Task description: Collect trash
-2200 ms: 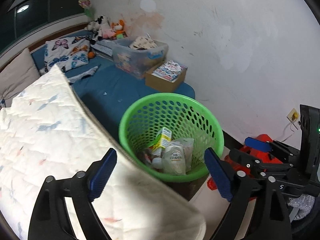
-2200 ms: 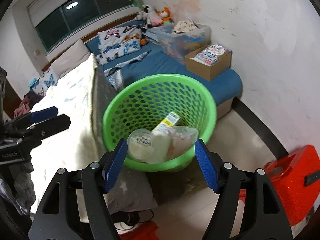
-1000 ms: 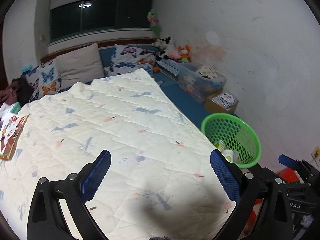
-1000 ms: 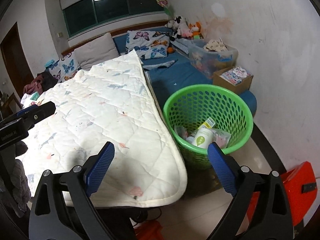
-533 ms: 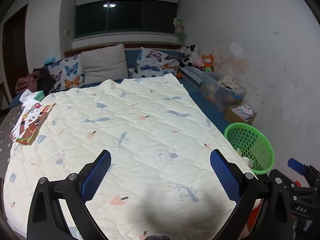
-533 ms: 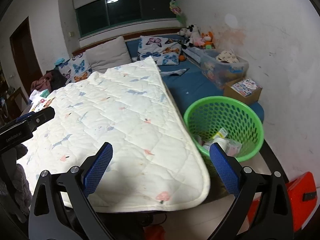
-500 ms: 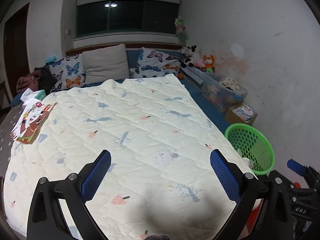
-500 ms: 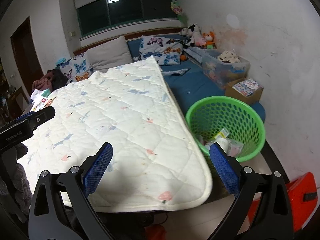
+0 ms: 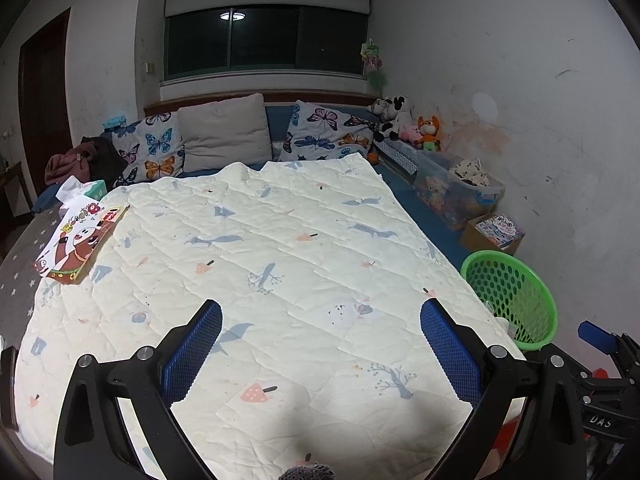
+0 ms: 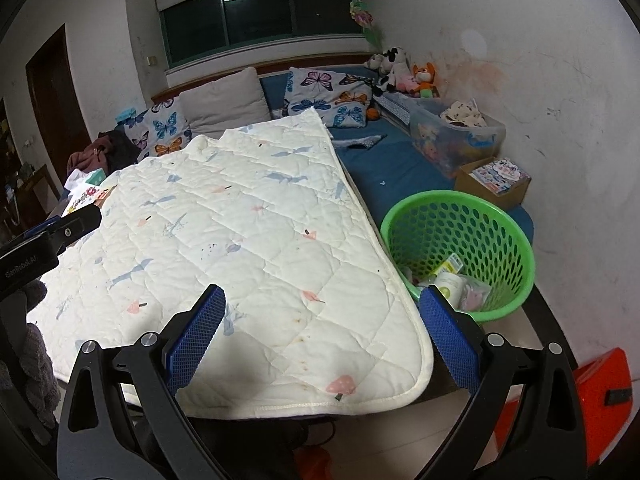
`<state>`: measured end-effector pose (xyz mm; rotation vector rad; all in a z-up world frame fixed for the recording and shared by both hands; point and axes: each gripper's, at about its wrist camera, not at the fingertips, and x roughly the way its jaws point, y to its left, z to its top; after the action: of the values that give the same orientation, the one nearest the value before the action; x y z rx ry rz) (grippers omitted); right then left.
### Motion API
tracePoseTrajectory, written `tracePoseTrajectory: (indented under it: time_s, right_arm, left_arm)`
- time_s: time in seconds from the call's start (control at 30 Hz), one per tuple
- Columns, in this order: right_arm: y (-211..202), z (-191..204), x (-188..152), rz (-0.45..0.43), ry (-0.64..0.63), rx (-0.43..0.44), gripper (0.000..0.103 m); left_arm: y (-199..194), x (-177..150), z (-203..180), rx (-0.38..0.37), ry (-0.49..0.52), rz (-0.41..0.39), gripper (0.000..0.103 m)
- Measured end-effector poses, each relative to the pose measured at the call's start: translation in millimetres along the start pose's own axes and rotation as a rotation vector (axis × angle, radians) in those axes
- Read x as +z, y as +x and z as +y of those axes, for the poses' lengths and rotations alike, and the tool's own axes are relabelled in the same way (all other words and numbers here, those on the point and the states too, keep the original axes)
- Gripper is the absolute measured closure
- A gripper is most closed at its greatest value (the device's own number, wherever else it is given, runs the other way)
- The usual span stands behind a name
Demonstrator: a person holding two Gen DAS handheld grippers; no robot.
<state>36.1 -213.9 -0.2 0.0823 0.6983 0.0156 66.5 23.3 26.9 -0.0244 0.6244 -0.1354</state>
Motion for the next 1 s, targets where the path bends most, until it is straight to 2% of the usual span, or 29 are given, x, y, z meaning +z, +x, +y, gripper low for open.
tracePoseTrajectory:
  time_s: [1.0]
  right_arm:
    - [-1.2, -1.0, 0.2, 0.001, -0.002, -0.001, 0.006]
  left_arm:
    - [7.1, -6.8, -3.3, 0.007, 0.005, 0.024, 0.007]
